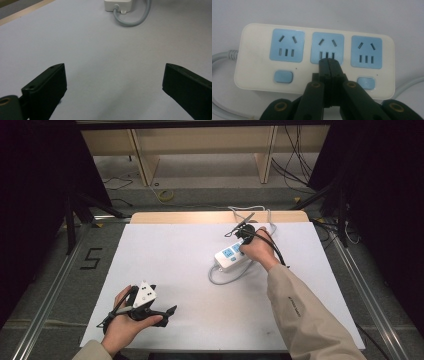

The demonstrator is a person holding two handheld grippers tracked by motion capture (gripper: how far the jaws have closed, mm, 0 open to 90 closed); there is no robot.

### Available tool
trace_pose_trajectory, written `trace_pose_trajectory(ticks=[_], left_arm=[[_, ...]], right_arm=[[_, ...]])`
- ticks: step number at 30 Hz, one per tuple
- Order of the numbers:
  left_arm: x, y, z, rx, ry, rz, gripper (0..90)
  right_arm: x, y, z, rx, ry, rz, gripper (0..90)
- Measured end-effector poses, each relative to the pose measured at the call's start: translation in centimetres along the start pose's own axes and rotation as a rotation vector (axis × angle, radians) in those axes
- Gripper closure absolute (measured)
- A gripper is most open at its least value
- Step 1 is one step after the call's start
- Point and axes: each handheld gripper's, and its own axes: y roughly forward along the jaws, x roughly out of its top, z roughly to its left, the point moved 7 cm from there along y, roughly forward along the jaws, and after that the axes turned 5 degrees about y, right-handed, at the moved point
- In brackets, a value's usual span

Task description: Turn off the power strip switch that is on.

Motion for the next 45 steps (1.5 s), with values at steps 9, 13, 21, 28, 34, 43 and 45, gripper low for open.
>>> trace_pose_trajectory(ticks=[9,13,21,28,34,43,45], left_arm=[[0.01,0.0,-0.01,0.001,0.002,0.0,4.9],[-0.01,0.0,0.0,0.001,0.001,0.001,4.9],[0.0,0.0,-0.04,0.0,0.0,0.0,4.9],[0.0,0.01,-0.05,-0.001,0.0,0.002,5.0],[-0.02,0.0,0.02,0.0,0.001,0.001,5.0],[-0.03,0.01,0.03,0.001,0.0,0.001,5.0],[-0.03,0.02,0.03,0.001,0.0,0.002,5.0]], right_arm=[[0.0,0.02,0.01,-0.002,0.002,-0.001,90.0],[-0.04,0.08,0.04,0.0,0.009,0.002,90.0],[-0.04,0.09,0.03,-0.001,0.006,0.0,90.0],[-0.06,0.08,0.04,-0.002,0.007,-0.003,90.0],[-0.08,0.08,-0.04,0.002,0.011,-0.011,90.0],[-0.16,0.03,-0.08,0.007,0.01,-0.018,90.0],[-0.19,0.02,-0.12,0.009,0.012,-0.021,90.0]])
